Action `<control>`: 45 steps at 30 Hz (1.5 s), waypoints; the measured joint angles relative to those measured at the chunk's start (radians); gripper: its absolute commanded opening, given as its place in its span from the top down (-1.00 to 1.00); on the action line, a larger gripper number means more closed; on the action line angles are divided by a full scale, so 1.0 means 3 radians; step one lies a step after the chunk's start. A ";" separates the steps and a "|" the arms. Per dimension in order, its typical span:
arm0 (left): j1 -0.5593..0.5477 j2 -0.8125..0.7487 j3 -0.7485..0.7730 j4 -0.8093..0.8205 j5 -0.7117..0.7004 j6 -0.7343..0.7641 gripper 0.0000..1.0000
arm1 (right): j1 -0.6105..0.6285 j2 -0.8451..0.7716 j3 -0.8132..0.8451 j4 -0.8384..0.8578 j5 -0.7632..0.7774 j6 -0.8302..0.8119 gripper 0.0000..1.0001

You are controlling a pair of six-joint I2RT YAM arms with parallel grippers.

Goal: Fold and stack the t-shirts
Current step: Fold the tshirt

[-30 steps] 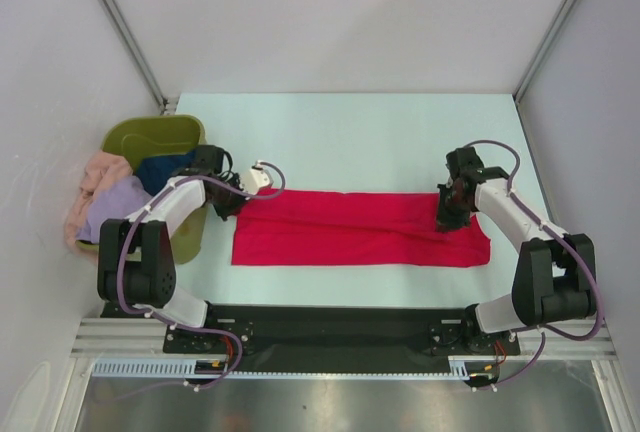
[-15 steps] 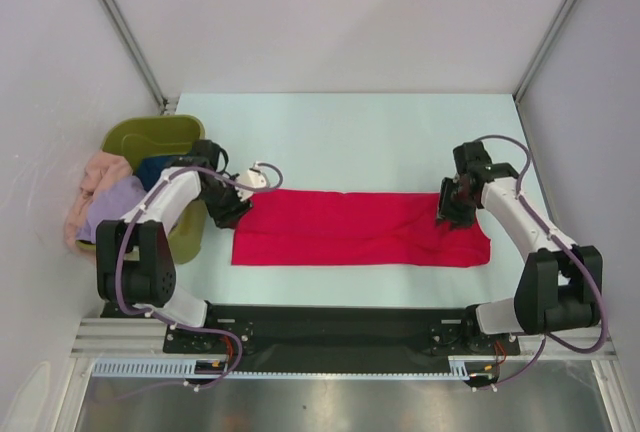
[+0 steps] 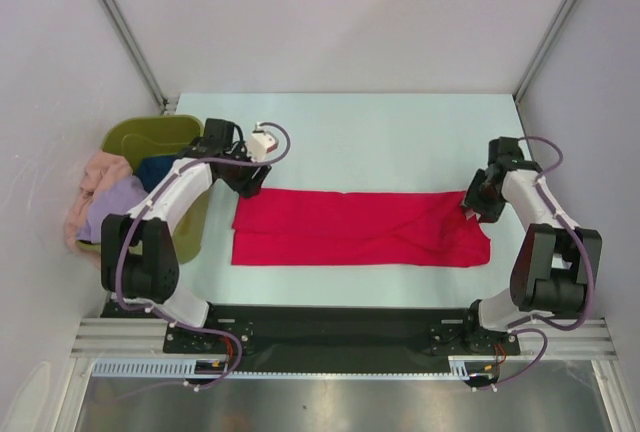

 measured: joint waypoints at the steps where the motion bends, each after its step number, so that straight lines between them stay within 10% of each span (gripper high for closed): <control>1: 0.0006 0.0029 0.0000 0.0107 -0.0061 -0.0092 -0.30 | -0.0089 -0.0024 -0.0028 0.0047 0.0000 -0.0006 -0.03; 7: 0.0065 0.0364 -0.0004 0.0743 -0.0563 -0.0575 -0.34 | -0.0315 0.0004 -0.0094 0.0544 -0.0219 -0.0011 0.13; 14: 0.0071 0.0786 -0.0056 0.1061 -0.0774 -0.0683 -0.35 | -0.0409 0.0553 0.0050 0.0917 -0.0365 -0.0015 1.00; 23: 0.0070 0.1007 -0.0076 0.1162 -0.0740 -0.0711 0.32 | -0.0441 0.1041 0.0702 0.1001 -0.0455 -0.0018 0.98; 27: 0.0058 0.1057 -0.0019 0.1128 -0.0702 -0.0744 0.37 | -0.0437 0.1358 0.0959 0.0951 -0.0441 -0.0032 0.43; 36: 0.0062 0.1069 0.0039 0.1109 -0.0834 -0.0767 -0.11 | -0.0436 0.1378 0.1124 0.0649 -0.0057 -0.0107 -0.07; 45: -0.0015 0.0741 0.0291 0.0913 -0.0716 -0.0832 -0.23 | -0.0305 0.0205 0.0455 0.0365 0.0244 0.0098 -0.01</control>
